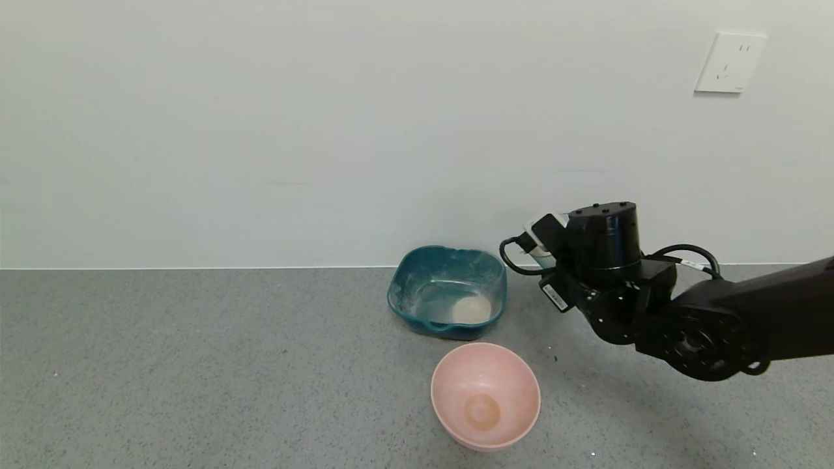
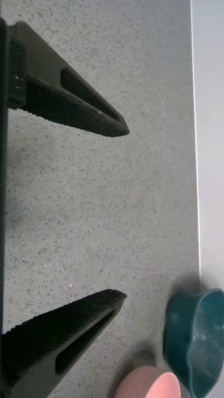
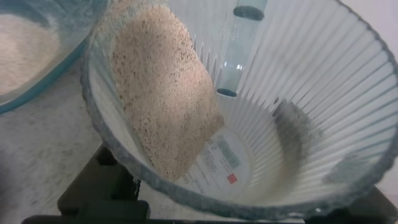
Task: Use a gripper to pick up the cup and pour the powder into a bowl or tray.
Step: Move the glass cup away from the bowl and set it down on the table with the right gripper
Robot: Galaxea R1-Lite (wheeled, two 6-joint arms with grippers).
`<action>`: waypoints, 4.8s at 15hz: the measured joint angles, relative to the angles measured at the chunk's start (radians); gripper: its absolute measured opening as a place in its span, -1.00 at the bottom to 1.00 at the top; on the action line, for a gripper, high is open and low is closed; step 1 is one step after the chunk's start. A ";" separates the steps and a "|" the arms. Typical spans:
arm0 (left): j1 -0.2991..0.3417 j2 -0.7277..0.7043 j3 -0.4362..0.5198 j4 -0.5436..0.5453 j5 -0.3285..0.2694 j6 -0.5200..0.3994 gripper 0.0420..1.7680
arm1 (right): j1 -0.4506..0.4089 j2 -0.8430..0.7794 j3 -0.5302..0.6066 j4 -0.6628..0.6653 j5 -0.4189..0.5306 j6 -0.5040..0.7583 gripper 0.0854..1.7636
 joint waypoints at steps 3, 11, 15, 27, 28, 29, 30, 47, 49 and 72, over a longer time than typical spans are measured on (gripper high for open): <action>0.000 0.000 0.000 0.000 0.000 0.000 1.00 | -0.019 -0.089 0.125 -0.008 0.102 0.153 0.52; 0.000 0.000 0.000 0.000 0.000 0.000 1.00 | -0.189 -0.186 0.201 -0.014 0.382 0.501 0.52; 0.000 0.000 0.000 0.000 0.000 0.000 1.00 | -0.226 -0.187 0.236 -0.054 0.454 0.582 0.52; 0.000 0.000 0.000 0.000 0.000 0.000 1.00 | -0.288 0.095 0.336 -0.518 0.473 0.530 0.52; 0.000 0.000 0.000 0.000 0.000 0.000 1.00 | -0.291 0.117 0.336 -0.534 0.473 0.523 0.52; 0.000 0.000 0.000 0.000 0.000 0.000 1.00 | -0.293 0.138 0.335 -0.543 0.473 0.520 0.52; 0.000 0.000 0.000 0.000 0.000 0.000 1.00 | -0.293 0.155 0.333 -0.546 0.472 0.519 0.52; 0.000 0.000 0.000 0.000 0.000 0.000 1.00 | -0.289 0.276 0.327 -0.594 0.471 0.489 0.52; 0.000 0.000 0.000 0.000 0.000 0.000 1.00 | -0.289 0.278 0.327 -0.595 0.471 0.489 0.52; 0.000 0.000 0.000 0.000 0.000 0.000 1.00 | -0.310 -0.092 0.376 -0.114 0.553 0.494 0.91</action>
